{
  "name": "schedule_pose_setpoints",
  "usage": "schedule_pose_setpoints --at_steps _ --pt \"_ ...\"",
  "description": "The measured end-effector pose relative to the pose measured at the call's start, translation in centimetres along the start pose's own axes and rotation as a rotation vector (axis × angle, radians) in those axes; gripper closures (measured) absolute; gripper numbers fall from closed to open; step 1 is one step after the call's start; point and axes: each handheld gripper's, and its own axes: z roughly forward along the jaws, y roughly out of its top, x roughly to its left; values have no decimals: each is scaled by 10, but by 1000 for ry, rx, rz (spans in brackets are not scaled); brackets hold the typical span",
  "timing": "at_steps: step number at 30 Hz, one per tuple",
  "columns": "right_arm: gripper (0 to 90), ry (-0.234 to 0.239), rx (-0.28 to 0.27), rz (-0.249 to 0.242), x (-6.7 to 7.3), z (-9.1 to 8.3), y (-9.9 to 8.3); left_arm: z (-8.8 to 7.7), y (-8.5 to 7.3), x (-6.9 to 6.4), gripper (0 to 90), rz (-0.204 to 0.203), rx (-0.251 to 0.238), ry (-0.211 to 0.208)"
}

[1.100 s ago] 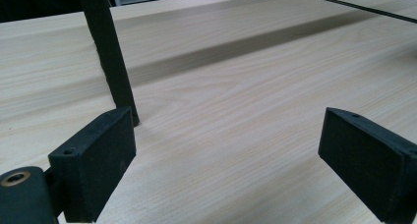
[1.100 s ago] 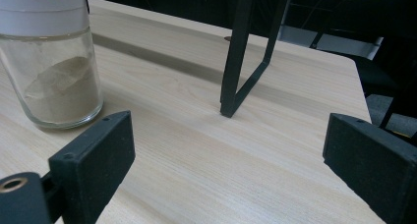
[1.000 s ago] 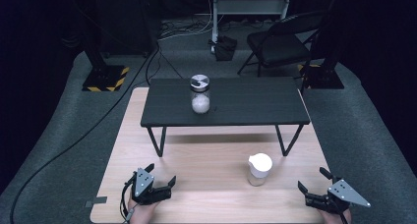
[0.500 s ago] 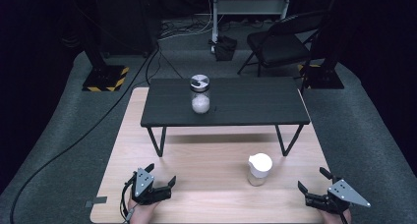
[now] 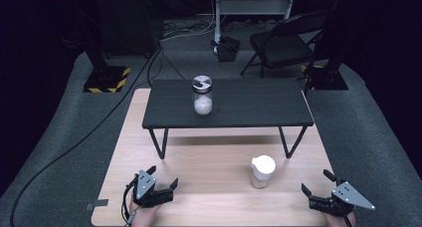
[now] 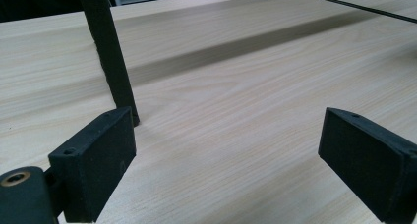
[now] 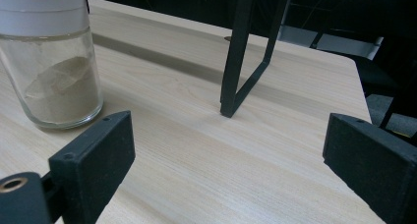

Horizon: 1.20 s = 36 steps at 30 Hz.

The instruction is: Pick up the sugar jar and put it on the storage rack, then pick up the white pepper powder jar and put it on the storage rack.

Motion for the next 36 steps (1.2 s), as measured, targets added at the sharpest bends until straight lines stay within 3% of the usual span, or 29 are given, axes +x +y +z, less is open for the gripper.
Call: schedule_pose_setpoints --at_steps 36 --pt "41 10 -3 -2 -1 0 -1 0 0 1 71 -1 1 -2"
